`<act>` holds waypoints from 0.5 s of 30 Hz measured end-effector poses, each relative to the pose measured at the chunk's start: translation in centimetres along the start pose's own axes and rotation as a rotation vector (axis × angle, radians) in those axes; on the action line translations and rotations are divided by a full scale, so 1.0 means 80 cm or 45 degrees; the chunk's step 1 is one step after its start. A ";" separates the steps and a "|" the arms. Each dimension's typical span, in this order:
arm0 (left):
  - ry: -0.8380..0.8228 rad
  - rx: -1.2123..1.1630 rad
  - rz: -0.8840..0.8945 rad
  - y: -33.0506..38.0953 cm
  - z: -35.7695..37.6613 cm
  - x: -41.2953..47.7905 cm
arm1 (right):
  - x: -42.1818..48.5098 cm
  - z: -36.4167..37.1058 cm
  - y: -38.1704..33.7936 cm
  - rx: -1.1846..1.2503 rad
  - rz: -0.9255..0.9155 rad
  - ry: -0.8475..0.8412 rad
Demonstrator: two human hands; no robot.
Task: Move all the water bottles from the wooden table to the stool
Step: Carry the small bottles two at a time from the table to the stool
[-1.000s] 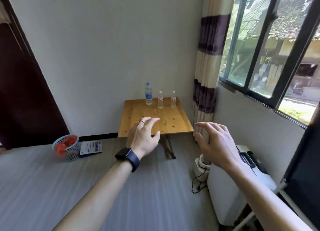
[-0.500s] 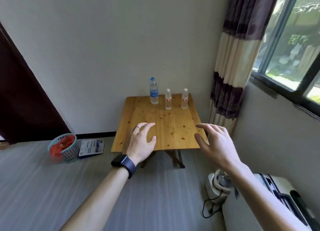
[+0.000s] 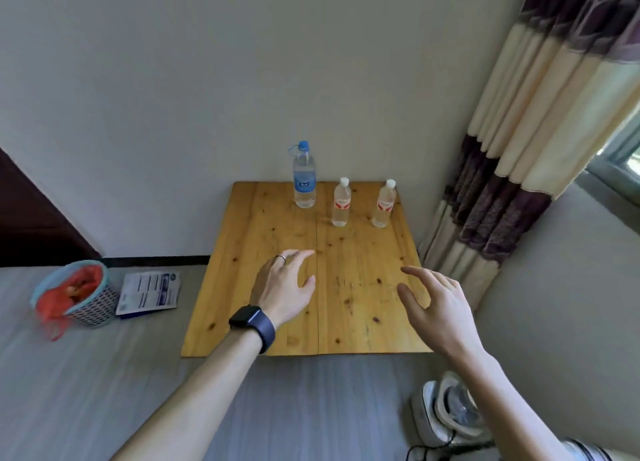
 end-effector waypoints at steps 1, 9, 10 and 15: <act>-0.021 0.011 -0.001 -0.003 0.009 0.024 | 0.022 0.008 0.008 0.003 0.028 -0.005; -0.268 0.041 -0.040 -0.022 0.104 0.175 | 0.139 0.087 0.110 -0.015 0.271 -0.159; -0.288 0.035 -0.047 -0.021 0.115 0.198 | 0.157 0.096 0.125 -0.034 0.292 -0.182; -0.360 0.002 -0.167 -0.003 0.159 0.312 | 0.266 0.126 0.200 -0.043 0.435 -0.332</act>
Point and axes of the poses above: each hand's wrist, its own x-axis towards the middle knuckle, its own z-axis out of the palm, y = z × x, the point moved 3 cm from there along x, towards the middle knuckle, and after that the axes turned 15 degrees about x, right-handed, at the moved point
